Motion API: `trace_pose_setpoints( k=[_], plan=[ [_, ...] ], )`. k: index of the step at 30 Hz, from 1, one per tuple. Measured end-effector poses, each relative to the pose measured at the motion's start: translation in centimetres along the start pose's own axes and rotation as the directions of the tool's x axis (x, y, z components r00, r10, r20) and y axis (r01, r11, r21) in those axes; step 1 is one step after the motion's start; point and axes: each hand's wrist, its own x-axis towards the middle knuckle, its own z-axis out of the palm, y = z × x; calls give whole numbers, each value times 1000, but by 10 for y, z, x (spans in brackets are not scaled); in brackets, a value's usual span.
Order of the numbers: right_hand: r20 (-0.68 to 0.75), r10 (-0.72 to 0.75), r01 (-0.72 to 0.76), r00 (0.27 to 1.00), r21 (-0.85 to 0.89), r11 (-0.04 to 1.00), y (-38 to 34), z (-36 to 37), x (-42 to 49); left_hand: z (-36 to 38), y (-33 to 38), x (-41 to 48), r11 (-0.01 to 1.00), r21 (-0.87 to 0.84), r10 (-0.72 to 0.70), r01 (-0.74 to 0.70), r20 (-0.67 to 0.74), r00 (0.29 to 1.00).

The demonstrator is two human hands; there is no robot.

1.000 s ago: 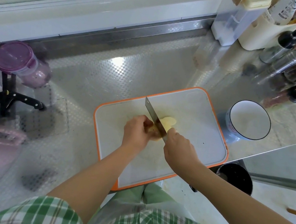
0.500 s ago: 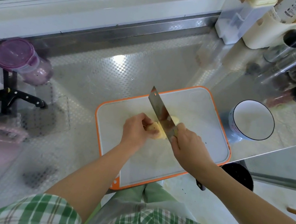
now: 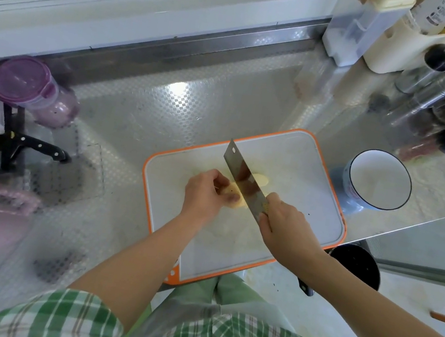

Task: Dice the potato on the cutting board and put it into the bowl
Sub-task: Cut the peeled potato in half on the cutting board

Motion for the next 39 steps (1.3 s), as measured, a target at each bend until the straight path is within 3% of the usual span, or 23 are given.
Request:
trace_pose_setpoints(
  k=[15, 26, 36, 39],
  plan=[
    [21, 32, -31, 999, -13, 999, 0, 14, 11, 2, 4, -3, 994, 94, 64, -62, -14, 998],
    [0, 61, -61, 998, -8, 998, -8, 33, 35, 1, 1, 3, 997, 68, 37, -36, -11, 999],
    [-33, 53, -54, 998, -11, 998, 0, 51, 42, 2, -13, 5, 1000, -27, 12, -11, 32, 999],
    [-33, 35, -35, 999, 0, 999, 1, 49, 41, 2, -20, 0, 987, -152, -42, 53, 71, 997]
  ],
)
